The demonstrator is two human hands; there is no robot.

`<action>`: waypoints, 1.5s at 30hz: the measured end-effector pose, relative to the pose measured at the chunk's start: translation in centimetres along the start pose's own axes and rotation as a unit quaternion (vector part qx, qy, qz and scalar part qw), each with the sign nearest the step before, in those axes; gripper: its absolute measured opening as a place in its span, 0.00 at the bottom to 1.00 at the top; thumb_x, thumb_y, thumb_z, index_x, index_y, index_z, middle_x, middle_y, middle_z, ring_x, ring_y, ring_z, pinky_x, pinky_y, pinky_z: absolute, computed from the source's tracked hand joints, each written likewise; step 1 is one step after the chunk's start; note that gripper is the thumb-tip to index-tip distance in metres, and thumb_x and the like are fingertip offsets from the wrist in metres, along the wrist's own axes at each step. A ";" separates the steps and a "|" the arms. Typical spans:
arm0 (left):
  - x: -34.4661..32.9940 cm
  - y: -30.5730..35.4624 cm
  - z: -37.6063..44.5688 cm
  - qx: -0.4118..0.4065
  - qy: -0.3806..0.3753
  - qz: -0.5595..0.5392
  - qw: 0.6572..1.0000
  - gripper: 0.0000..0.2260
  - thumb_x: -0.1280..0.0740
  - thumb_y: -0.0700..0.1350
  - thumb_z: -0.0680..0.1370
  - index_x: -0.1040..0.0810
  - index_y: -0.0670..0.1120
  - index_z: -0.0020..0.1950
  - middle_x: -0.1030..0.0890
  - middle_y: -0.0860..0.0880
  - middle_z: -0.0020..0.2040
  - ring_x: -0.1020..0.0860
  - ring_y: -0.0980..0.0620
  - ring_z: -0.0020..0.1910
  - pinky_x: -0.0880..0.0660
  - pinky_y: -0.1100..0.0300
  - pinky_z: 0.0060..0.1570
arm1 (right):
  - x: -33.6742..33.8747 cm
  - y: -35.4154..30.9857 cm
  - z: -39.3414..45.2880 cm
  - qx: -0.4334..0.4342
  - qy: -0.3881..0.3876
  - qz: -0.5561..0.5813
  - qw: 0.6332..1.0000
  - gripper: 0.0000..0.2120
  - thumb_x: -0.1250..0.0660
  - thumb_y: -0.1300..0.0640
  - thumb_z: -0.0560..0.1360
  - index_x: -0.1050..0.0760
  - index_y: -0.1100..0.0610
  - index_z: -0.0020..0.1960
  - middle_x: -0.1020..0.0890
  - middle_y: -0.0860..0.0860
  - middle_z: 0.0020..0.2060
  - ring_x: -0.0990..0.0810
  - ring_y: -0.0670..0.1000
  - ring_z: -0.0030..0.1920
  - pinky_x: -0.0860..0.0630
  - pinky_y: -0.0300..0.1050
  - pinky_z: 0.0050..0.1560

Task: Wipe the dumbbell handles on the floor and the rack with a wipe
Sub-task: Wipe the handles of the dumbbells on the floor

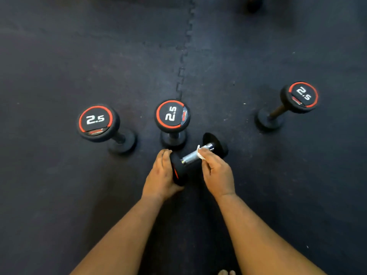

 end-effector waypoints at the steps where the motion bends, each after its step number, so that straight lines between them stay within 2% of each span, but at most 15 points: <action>1: 0.7 -1.8 -0.5 0.010 -0.004 0.000 1.000 0.56 0.16 0.49 0.59 0.43 0.44 0.79 0.41 0.46 0.78 0.37 0.45 0.76 0.30 0.50 0.71 | -1.5 -1.1 -0.2 0.021 -0.018 -0.011 1.000 0.18 0.33 0.68 0.76 0.19 0.56 0.64 0.18 0.50 0.63 0.21 0.47 0.65 0.28 0.42 0.68; 4: 2.5 -5.6 -1.3 0.034 -0.017 0.014 0.999 0.56 0.15 0.48 0.58 0.42 0.43 0.78 0.39 0.46 0.77 0.34 0.45 0.74 0.31 0.52 0.71 | -5.2 -4.1 -0.5 0.076 -0.056 -0.044 0.995 0.18 0.40 0.62 0.79 0.20 0.57 0.66 0.20 0.51 0.66 0.24 0.48 0.69 0.32 0.42 0.71; 7: 3.3 -7.6 -1.4 0.041 -0.033 0.033 0.998 0.57 0.16 0.47 0.60 0.44 0.41 0.80 0.41 0.44 0.80 0.39 0.45 0.78 0.38 0.55 0.76 | -10.4 -6.8 -1.1 0.144 -0.156 -0.106 0.971 0.20 0.40 0.65 0.78 0.24 0.60 0.68 0.21 0.56 0.67 0.25 0.56 0.70 0.32 0.49 0.73; 9: 3.3 -8.0 -1.2 0.036 -0.043 0.048 0.997 0.56 0.17 0.48 0.63 0.47 0.40 0.82 0.43 0.43 0.81 0.43 0.46 0.81 0.43 0.56 0.78 | -14.0 -7.0 -2.5 0.156 -0.257 -0.157 0.941 0.24 0.39 0.67 0.78 0.29 0.61 0.73 0.28 0.58 0.73 0.32 0.59 0.75 0.40 0.53 0.77; 11: 3.2 -7.9 -1.0 0.032 -0.051 0.055 0.997 0.56 0.18 0.49 0.65 0.50 0.40 0.82 0.45 0.43 0.82 0.45 0.46 0.81 0.43 0.54 0.79 | -15.2 -6.1 -3.7 0.156 -0.291 -0.197 0.923 0.27 0.42 0.63 0.80 0.37 0.60 0.78 0.38 0.56 0.79 0.42 0.57 0.80 0.52 0.52 0.79; 12: 3.3 -7.8 -0.9 0.029 -0.053 0.062 0.996 0.56 0.18 0.50 0.66 0.51 0.40 0.82 0.46 0.42 0.82 0.46 0.46 0.82 0.43 0.54 0.79 | -15.1 -5.8 -3.9 0.167 -0.289 -0.215 0.918 0.28 0.45 0.61 0.80 0.40 0.60 0.80 0.41 0.55 0.80 0.45 0.56 0.80 0.54 0.51 0.79; 14: 3.4 -7.4 -0.6 0.013 -0.060 0.112 0.992 0.56 0.20 0.53 0.68 0.54 0.38 0.82 0.51 0.39 0.83 0.50 0.44 0.82 0.48 0.53 0.80 | -15.3 -5.8 -3.2 0.195 -0.286 -0.252 0.904 0.29 0.47 0.57 0.78 0.40 0.59 0.80 0.38 0.55 0.79 0.42 0.55 0.80 0.51 0.52 0.80; 16: 3.8 -6.8 -0.4 -0.003 -0.063 0.170 0.983 0.59 0.21 0.57 0.69 0.57 0.37 0.82 0.56 0.38 0.83 0.54 0.42 0.82 0.51 0.50 0.81 | -16.1 -5.8 -1.5 0.178 -0.311 -0.275 0.892 0.29 0.42 0.56 0.77 0.37 0.58 0.79 0.31 0.56 0.75 0.35 0.57 0.76 0.48 0.54 0.79; 18: 3.9 -6.3 -0.1 -0.014 -0.073 0.198 0.977 0.59 0.22 0.57 0.70 0.60 0.38 0.82 0.58 0.38 0.83 0.56 0.41 0.82 0.52 0.48 0.81 | -16.6 -6.1 -0.8 0.156 -0.322 -0.289 0.888 0.29 0.40 0.56 0.77 0.36 0.59 0.78 0.29 0.56 0.73 0.34 0.57 0.75 0.48 0.56 0.80; 23: 3.0 -6.2 -0.2 -0.020 -0.105 0.186 0.977 0.54 0.24 0.47 0.73 0.62 0.40 0.82 0.57 0.40 0.83 0.56 0.44 0.83 0.53 0.49 0.81 | -14.1 -5.4 -6.4 0.178 -0.281 -0.272 0.903 0.32 0.49 0.57 0.77 0.43 0.60 0.81 0.42 0.57 0.80 0.48 0.55 0.81 0.48 0.57 0.80; 26: 2.8 -6.2 -0.4 -0.020 -0.113 0.193 0.974 0.53 0.24 0.48 0.74 0.61 0.40 0.82 0.57 0.39 0.83 0.57 0.44 0.83 0.55 0.49 0.80 | -14.9 -5.8 -4.1 0.170 -0.284 -0.285 0.899 0.31 0.44 0.57 0.77 0.40 0.59 0.80 0.36 0.56 0.78 0.42 0.56 0.79 0.47 0.58 0.80; 30: 3.1 -5.9 -0.2 -0.025 -0.130 0.215 0.968 0.52 0.25 0.53 0.74 0.60 0.40 0.82 0.57 0.40 0.83 0.57 0.44 0.83 0.56 0.48 0.81 | -16.9 -6.6 -1.4 0.121 -0.325 -0.342 0.873 0.35 0.34 0.52 0.77 0.44 0.57 0.80 0.36 0.54 0.77 0.42 0.55 0.79 0.53 0.58 0.80; 36: 2.9 -6.1 -0.3 -0.025 -0.159 0.239 0.957 0.52 0.27 0.56 0.75 0.60 0.40 0.82 0.56 0.40 0.83 0.56 0.44 0.83 0.54 0.47 0.81 | -13.4 -4.5 -6.1 0.143 -0.251 -0.346 0.893 0.36 0.37 0.58 0.75 0.44 0.59 0.81 0.40 0.57 0.80 0.46 0.56 0.81 0.45 0.61 0.79; 41: 2.8 -5.8 -0.1 -0.023 -0.167 0.262 0.950 0.53 0.27 0.58 0.75 0.60 0.39 0.82 0.56 0.39 0.83 0.57 0.42 0.82 0.53 0.45 0.81 | -12.9 -3.1 -0.5 0.035 -0.206 -0.384 0.899 0.29 0.37 0.60 0.78 0.39 0.61 0.78 0.34 0.60 0.76 0.41 0.61 0.78 0.50 0.58 0.79; 45: 2.9 -6.1 0.0 -0.021 -0.200 0.270 0.942 0.51 0.30 0.59 0.77 0.62 0.40 0.82 0.59 0.41 0.83 0.59 0.44 0.82 0.55 0.44 0.81 | -15.8 -6.1 -4.2 0.146 -0.276 -0.297 0.902 0.37 0.30 0.55 0.75 0.40 0.62 0.79 0.37 0.60 0.78 0.40 0.60 0.79 0.49 0.57 0.80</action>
Point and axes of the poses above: each hand's wrist, its own z-axis towards the middle knuckle, its own x-axis out of the back of the hand, y = z × x, the point moved 9 cm from there along z, towards the middle knuckle
